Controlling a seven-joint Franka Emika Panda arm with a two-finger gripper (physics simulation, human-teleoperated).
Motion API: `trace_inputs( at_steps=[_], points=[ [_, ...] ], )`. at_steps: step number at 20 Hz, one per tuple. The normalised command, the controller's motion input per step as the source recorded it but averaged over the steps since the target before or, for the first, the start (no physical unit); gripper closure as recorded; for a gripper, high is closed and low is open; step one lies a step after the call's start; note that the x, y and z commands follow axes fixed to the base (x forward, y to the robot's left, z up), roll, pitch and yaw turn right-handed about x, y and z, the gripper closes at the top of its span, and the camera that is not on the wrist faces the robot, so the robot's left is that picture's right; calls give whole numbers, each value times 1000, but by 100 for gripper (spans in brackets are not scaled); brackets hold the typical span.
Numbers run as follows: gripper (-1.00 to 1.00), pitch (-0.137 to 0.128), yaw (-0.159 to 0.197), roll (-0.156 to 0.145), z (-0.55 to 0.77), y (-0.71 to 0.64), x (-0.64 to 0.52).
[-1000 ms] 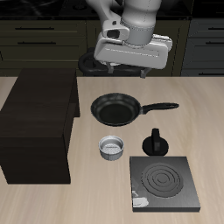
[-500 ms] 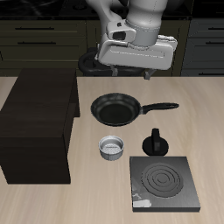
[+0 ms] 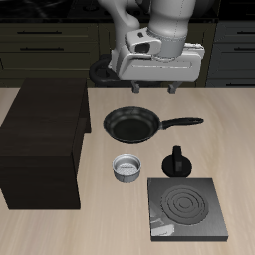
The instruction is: Place the ramekin on the bottom layer of the wooden shelf
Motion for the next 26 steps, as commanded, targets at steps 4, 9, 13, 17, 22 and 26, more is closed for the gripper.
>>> trace_inputs(
  at_steps=[4, 9, 13, 17, 22, 26],
  points=[
    [-100, -56, -271, -33, 332, -174, -175],
    [-100, -6, -341, 1, 180, -191, -101],
    [-100, -31, -151, -21, 51, -12, -24],
    [-100, 13, -205, 46, 37, 159, -3],
    [-100, -3, -121, 30, 18, 121, 16],
    [-100, 2, -208, 31, -33, 96, 22]
  ],
)
